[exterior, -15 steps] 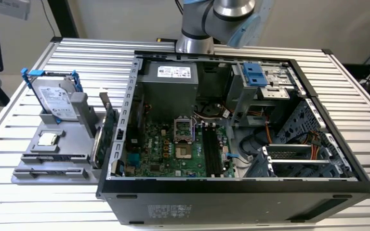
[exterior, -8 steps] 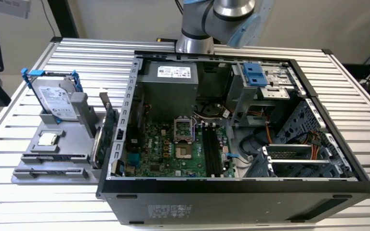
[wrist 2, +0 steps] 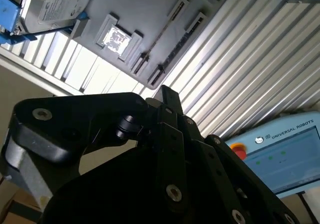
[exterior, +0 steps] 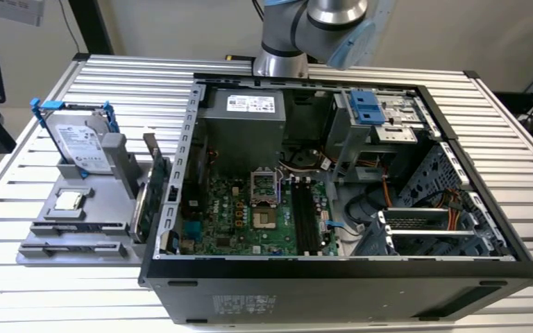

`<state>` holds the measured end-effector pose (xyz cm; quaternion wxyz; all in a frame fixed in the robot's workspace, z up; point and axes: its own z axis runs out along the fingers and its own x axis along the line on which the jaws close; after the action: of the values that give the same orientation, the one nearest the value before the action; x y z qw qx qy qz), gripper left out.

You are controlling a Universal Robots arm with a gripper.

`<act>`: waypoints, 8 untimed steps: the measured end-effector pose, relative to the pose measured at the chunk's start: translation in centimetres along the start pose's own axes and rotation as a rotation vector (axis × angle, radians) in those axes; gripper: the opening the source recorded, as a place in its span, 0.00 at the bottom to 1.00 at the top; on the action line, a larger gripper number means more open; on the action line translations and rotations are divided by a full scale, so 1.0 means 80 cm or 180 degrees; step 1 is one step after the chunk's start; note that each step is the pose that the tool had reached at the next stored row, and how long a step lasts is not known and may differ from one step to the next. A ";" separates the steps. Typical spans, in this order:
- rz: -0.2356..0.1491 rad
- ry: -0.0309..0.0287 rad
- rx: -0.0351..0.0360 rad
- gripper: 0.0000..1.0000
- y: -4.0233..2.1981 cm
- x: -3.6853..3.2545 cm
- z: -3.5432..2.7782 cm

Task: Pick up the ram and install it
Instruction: 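Pick up the ram and move it above insertion slot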

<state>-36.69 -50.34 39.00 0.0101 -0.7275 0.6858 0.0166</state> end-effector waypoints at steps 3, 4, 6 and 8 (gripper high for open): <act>0.0000 0.0000 0.0000 0.00 0.0000 0.0000 0.0000; 0.0000 0.0000 0.0000 0.00 0.0000 0.0000 0.0000; 0.0000 -0.0001 0.0000 0.00 0.0000 0.0000 0.0000; 0.0000 -0.0001 0.0000 1.00 0.0000 0.0000 0.0000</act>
<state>-36.69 -50.34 39.00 0.0102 -0.7275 0.6858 0.0167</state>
